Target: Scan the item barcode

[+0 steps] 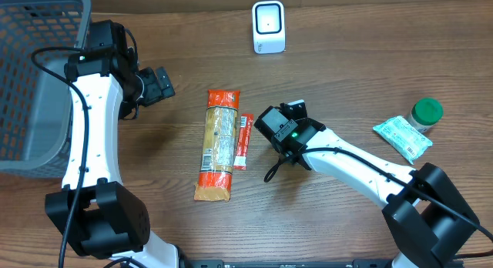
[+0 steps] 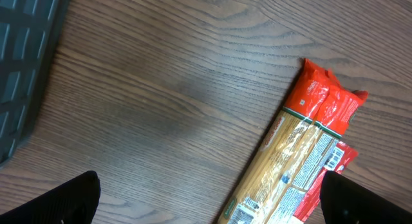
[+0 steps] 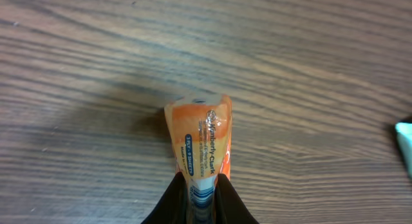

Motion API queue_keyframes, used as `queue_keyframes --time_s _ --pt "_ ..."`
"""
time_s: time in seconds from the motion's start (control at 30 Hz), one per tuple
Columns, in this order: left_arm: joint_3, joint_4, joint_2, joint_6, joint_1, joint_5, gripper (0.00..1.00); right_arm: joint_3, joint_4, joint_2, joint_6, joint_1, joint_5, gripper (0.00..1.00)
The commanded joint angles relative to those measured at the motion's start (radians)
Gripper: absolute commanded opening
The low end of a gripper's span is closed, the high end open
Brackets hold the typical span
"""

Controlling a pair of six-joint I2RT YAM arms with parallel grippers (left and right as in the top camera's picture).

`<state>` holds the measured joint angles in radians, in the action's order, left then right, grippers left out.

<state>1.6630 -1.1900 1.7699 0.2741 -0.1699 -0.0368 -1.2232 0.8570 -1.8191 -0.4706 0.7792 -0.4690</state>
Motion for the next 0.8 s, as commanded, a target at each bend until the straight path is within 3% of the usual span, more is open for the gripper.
queue_keyframes --time_s 0.0,0.17,0.3,0.63,0.77 --pt "0.017 -0.002 0.002 -0.016 0.006 0.003 1.0 0.002 -0.002 0.033 -0.004 -0.002 -0.077 0.11" --pt "0.017 -0.002 0.002 -0.016 0.006 0.003 1.0 0.085 -0.043 0.033 -0.005 -0.003 -0.201 0.1" --pt "0.017 -0.002 0.002 -0.016 0.006 0.003 1.0 0.158 -0.135 0.033 -0.005 -0.002 -0.191 0.11" --pt "0.017 -0.002 0.002 -0.016 0.006 0.003 1.0 0.188 -0.208 0.033 -0.005 -0.002 -0.03 0.41" --pt "0.017 -0.002 0.002 -0.016 0.006 0.003 1.0 0.185 -0.204 0.036 -0.005 -0.002 -0.008 0.41"
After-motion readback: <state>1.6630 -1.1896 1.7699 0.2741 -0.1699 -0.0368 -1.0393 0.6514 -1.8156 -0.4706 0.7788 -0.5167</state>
